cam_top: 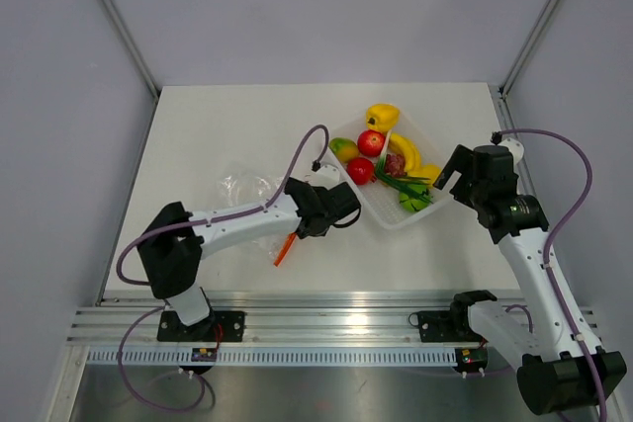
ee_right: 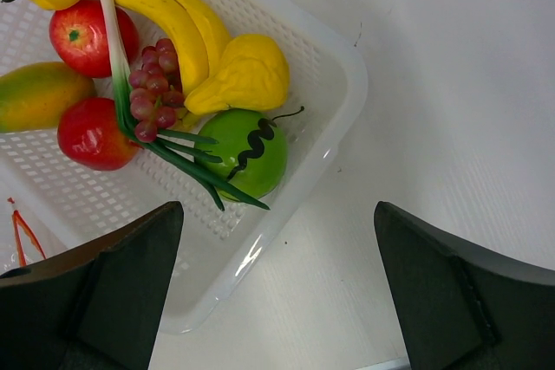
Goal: Place the food in the zip-top bag and seal the zipper
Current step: Pick up the zipper food storage bag at the center of the board.
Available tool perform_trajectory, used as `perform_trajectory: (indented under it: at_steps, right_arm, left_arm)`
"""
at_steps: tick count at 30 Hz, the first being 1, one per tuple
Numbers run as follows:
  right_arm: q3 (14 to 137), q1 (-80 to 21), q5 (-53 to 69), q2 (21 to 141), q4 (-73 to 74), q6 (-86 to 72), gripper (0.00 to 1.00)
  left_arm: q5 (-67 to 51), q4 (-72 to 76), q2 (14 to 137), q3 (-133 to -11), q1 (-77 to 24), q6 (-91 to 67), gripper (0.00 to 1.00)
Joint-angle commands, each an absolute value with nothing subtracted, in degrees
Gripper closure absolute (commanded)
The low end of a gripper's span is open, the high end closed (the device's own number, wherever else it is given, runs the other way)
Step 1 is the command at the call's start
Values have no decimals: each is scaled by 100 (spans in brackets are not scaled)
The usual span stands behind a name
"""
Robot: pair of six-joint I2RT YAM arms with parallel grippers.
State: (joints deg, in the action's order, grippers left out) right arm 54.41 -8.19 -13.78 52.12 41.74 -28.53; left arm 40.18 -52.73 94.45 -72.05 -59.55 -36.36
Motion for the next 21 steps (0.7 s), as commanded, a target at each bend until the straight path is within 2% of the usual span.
perform_trajectory:
  at_steps: [1,10,21]
  right_arm:
    - [5441,-809,-1257,5098,3999,-2795,1]
    - [5388,-809,-1204,5045,4008,-2830,1]
    - [5300,-809,-1090,5115,3955,-2909,0]
  left_arm:
    - [4744,-5598,9851,-7602,-6161,-4306,20]
    - [5088,-5888,10827,-7611,-6187,-4886,30]
    - [5309,-5924,10969,-7401,-6126,-5045,41]
